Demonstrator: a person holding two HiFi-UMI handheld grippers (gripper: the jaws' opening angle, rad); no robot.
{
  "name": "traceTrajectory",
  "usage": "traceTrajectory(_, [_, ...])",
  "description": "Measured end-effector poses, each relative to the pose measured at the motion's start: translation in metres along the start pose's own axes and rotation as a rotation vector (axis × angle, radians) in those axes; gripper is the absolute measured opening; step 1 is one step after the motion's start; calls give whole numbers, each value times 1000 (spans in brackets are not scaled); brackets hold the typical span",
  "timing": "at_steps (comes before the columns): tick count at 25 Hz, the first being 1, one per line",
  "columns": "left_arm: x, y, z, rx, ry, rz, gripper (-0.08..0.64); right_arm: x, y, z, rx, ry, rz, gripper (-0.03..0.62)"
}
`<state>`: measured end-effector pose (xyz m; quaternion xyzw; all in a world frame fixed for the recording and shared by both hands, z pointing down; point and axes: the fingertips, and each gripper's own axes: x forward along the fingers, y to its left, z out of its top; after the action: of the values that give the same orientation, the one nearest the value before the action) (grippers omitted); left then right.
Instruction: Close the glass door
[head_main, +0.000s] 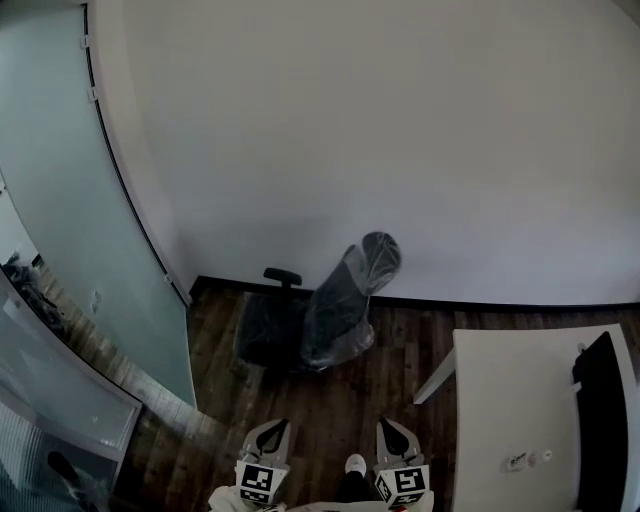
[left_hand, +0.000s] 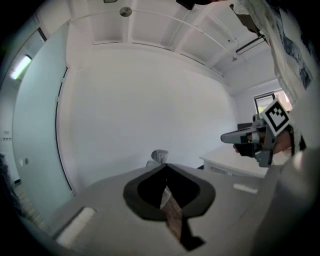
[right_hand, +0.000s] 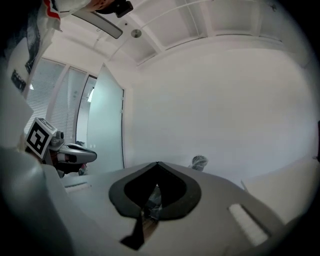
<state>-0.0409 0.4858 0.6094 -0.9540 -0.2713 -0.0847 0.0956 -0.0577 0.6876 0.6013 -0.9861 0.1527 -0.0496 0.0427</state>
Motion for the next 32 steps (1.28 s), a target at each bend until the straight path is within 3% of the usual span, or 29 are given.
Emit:
traceTrajectory(7, [100,33,32,-3,-12,65,3,88,-55,23,-12,19,74,5])
traceTrajectory(15, [120,79,26,-16,49,203,3,167,-61,26,-1,46,196,5])
traceTrajectory(24, [91,143,20,-76,50,432,3,248,16,42,-27,39,435,5])
traceTrajectory(32, [-6,195,-3,-138,73,766,3,300,140,39,-67,61,767,5])
